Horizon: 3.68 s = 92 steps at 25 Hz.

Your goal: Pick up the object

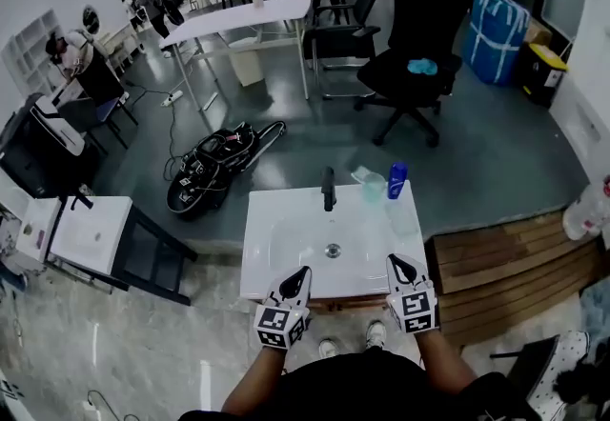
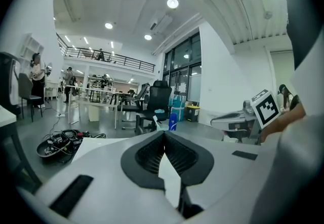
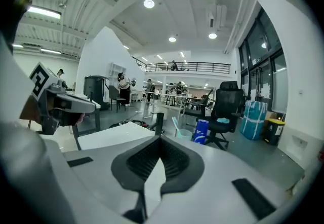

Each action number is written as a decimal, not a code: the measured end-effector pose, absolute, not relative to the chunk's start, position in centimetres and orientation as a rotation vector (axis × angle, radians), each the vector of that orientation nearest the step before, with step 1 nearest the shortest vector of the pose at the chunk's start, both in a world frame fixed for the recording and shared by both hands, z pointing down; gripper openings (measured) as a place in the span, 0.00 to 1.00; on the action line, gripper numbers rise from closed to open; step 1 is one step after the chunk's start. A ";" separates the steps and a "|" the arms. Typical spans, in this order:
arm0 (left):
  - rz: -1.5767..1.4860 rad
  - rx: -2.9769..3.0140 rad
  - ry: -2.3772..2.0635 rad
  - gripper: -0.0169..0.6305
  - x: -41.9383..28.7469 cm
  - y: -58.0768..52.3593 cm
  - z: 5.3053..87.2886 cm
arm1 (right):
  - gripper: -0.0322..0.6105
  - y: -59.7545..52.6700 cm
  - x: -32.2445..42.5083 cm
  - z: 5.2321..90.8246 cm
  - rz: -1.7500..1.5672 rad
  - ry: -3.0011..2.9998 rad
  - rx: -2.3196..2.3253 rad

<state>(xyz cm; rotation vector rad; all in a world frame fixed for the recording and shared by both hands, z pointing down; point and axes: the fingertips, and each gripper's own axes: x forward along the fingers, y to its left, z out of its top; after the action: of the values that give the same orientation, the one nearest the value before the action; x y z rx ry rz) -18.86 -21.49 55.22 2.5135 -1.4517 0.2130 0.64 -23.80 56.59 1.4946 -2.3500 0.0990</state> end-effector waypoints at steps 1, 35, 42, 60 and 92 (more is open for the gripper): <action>0.223 2.518 -1.445 0.05 -18.4 -21.9 55.3 | 0.08 -24.1 1.3 57.0 0.117 -2.342 1.509; 0.356 2.401 -1.411 0.05 -13.1 -28.0 60.1 | 0.66 -34.8 11.2 74.2 0.614 -2.009 1.518; 0.378 2.379 -1.404 0.05 -12.9 -28.1 61.1 | 0.68 -37.4 11.2 75.7 0.649 -2.004 1.495; 0.399 2.347 -1.419 0.05 -13.0 -27.7 61.7 | 0.68 -38.3 10.8 77.6 0.665 -1.916 1.415; 0.323 2.440 -1.373 0.05 -11.8 -27.9 58.9 | 0.66 -36.6 8.0 59.0 0.337 -2.232 1.631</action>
<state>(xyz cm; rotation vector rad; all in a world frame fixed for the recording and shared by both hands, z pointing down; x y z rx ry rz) -11.84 -27.87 58.87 2.4401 -1.3734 0.3230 8.03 -36.63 59.01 1.6310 -2.2323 0.3369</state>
